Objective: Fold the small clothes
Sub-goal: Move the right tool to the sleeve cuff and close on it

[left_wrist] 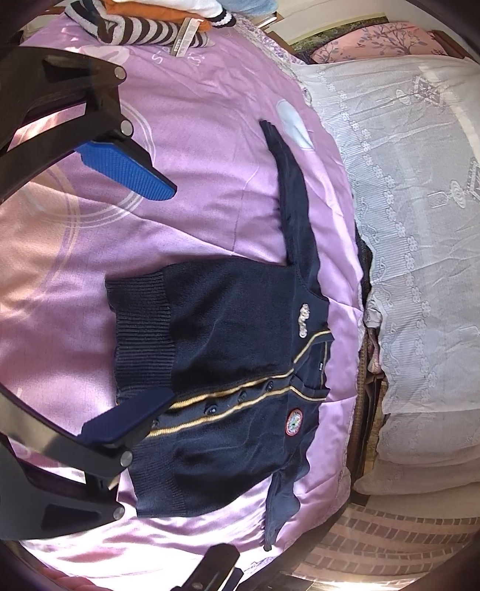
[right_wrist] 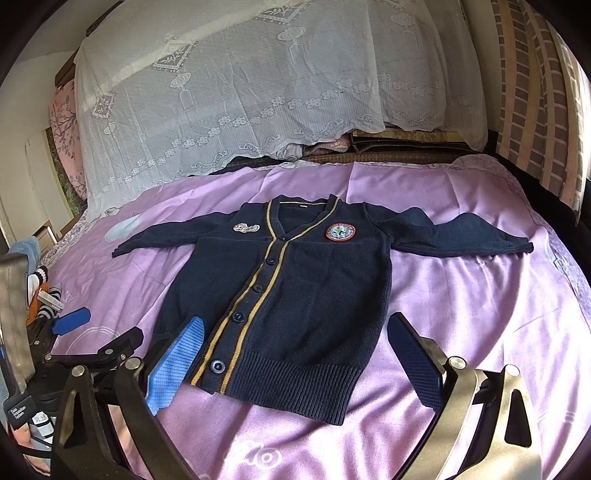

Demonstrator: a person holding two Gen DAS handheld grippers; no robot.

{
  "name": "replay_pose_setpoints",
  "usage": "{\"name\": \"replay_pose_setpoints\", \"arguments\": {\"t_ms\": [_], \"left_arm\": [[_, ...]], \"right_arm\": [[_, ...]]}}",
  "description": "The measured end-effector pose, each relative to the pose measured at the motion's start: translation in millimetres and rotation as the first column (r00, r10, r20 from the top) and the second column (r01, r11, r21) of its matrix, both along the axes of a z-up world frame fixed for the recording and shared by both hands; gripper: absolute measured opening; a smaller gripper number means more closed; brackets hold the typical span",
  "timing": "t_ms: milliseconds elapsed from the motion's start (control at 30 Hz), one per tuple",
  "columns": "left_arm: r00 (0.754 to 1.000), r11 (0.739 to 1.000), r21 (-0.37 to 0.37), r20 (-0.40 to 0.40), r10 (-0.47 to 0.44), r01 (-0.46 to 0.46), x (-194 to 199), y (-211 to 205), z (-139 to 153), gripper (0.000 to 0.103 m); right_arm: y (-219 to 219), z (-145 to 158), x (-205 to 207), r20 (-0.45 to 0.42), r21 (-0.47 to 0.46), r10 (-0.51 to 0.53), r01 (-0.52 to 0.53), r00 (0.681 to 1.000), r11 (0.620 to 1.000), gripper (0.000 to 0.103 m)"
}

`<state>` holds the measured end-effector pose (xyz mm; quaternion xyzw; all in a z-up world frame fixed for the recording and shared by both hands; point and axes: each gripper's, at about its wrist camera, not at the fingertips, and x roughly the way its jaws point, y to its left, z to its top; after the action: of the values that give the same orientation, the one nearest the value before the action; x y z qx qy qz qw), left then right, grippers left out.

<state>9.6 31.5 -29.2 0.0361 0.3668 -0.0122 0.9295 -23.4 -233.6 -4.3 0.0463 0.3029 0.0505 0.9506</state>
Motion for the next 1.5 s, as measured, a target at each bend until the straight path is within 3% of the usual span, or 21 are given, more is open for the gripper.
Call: {"name": "replay_pose_setpoints", "arguments": {"t_ms": [267,433,533,700,767,833,967,1100,1233,1367,1467,1500], "left_arm": [[0.996,0.999,-0.036,-0.083,0.009,-0.012,33.8,19.3,-32.3,0.099],[0.992,0.993,-0.106,-0.121,0.038,-0.051,63.8,45.0,-47.3,0.099],[0.988,0.986,-0.138,-0.133,0.073,-0.092,84.5,61.1,-44.3,0.099],[0.991,0.986,-0.132,-0.107,0.084,-0.098,120.6,68.9,-26.0,0.099],[0.993,0.991,-0.106,-0.09,0.072,-0.082,138.6,62.7,-19.3,0.099],[0.995,0.996,-0.08,-0.087,0.043,-0.05,157.5,53.2,-17.5,0.099],[0.994,0.998,-0.026,-0.097,0.049,-0.051,189.8,40.4,-25.9,0.099],[0.989,0.996,-0.05,-0.131,0.071,-0.078,214.6,42.3,-45.5,0.099],[0.98,0.984,-0.149,-0.188,0.072,-0.101,224.8,56.6,-73.3,0.099],[0.981,0.984,-0.143,-0.176,0.077,-0.103,222.1,55.7,-73.8,0.099],[0.981,0.987,-0.124,-0.175,0.079,-0.102,222.1,52.7,-74.7,0.099],[0.981,0.987,-0.125,-0.176,0.078,-0.101,222.1,52.7,-74.9,0.099]], "right_arm": [[-23.2,-33.0,29.3,-0.047,0.027,-0.013,0.014,0.999,1.0,0.1],[-61.8,-61.7,62.1,-0.129,0.224,0.014,0.015,0.992,0.975,0.1],[-102.4,-66.0,77.4,-0.122,0.363,-0.055,0.096,0.991,0.927,0.1],[-171.5,-47.8,89.4,-0.022,0.488,-0.245,0.224,0.969,0.844,0.1],[-208.7,-50.5,97.2,-0.004,0.572,-0.32,0.264,0.947,0.776,0.1],[-238.4,-57.7,107.2,-0.064,0.589,-0.405,0.362,0.912,0.722,0.1],[-278.5,-79.1,120.4,-0.163,0.555,-0.501,0.498,0.85,0.666,0.095],[-299.2,-100.1,123.1,-0.209,0.595,-0.511,0.523,0.834,0.61,0.081],[-317.1,-109.5,139.2,-0.233,0.617,-0.542,0.553,0.808,0.56,0.067],[-326.5,-114.3,168.6,-0.249,0.631,-0.55,0.565,0.797,0.532,0.065],[-334.9,-125.4,181.6,-0.268,0.642,-0.601,0.605,0.753,0.471,0.064],[-336.0,-126.3,184.8,-0.247,0.634,-0.621,0.609,0.744,0.477,0.064]]}}
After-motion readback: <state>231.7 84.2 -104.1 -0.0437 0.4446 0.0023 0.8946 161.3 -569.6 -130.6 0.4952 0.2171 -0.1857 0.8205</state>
